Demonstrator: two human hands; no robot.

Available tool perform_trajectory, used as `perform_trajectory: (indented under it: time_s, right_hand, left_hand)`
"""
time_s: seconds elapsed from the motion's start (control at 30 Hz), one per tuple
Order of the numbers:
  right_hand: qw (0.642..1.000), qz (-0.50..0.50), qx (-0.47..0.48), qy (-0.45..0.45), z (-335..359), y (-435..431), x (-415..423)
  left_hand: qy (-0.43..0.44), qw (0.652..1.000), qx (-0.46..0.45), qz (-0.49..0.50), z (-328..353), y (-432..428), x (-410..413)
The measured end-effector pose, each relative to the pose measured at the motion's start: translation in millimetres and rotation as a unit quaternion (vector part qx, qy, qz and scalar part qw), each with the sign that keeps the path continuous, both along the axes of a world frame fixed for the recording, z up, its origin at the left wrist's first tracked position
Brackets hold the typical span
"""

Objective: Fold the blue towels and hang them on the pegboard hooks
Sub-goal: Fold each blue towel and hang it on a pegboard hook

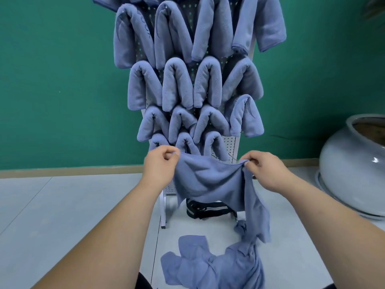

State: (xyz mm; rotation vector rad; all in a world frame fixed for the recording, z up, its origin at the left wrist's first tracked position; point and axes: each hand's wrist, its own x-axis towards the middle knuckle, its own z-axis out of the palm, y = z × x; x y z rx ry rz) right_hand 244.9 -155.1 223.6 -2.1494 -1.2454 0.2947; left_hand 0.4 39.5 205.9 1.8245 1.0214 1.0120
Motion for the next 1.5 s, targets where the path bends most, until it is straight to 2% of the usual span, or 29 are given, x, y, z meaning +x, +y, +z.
perform_trajectory:
  time_s: [0.1, 0.23, 0.33, 0.47, 0.6, 0.77, 0.87, 0.93, 1.03, 1.17, 1.23, 1.4, 1.5]
  right_hand:
    - [0.997, 0.020, 0.046, 0.052, 1, 12, -14]
    - [0.988, 0.081, 0.075, 0.106, 8, 21, -36]
    - [0.988, 0.097, 0.076, 0.091, 8, 23, -43]
    - [0.994, 0.101, 0.039, 0.015, 3, 22, -40]
    - [0.994, 0.095, -0.006, -0.046, 1, 21, -38]
    - [0.996, 0.065, -0.027, -0.055, -1, 12, -21]
    - [0.997, 0.039, -0.020, -0.066, 0, 6, -9]
    - [0.997, 0.029, -0.005, -0.072, 2, 3, -5]
    - [0.996, 0.053, 0.025, -0.065, 5, 2, -11]
    - [0.992, 0.106, 0.045, -0.050, 9, 7, -29]
    - [0.990, 0.121, 0.048, -0.047, 10, 9, -36]
    - [0.992, 0.113, 0.022, -0.044, 10, 9, -33]
    - [0.994, 0.103, -0.008, -0.038, 10, 5, -23]
  left_hand:
    - [0.034, 0.994, 0.010, -0.107, 5, -22, 15]
    - [0.060, 0.969, -0.008, -0.240, 7, -55, 38]
    - [0.075, 0.974, 0.002, -0.212, 3, -60, 47]
    - [0.068, 0.980, 0.021, -0.185, 8, -58, 43]
    - [0.019, 0.981, 0.018, -0.190, 16, -59, 39]
    - [-0.037, 0.994, 0.002, -0.099, 25, -43, 27]
    - [0.000, 1.000, 0.023, 0.000, 24, -28, 16]
    - [0.057, 0.997, 0.039, 0.020, 19, -24, 11]
    - [0.121, 0.990, 0.062, -0.042, 12, -29, 12]
    - [0.110, 0.974, 0.054, -0.192, 10, -53, 29]
    - [0.122, 0.965, 0.062, -0.223, 9, -62, 36]
    - [0.145, 0.970, 0.068, -0.181, 9, -56, 38]
    - [0.123, 0.981, 0.052, -0.138, 12, -46, 33]
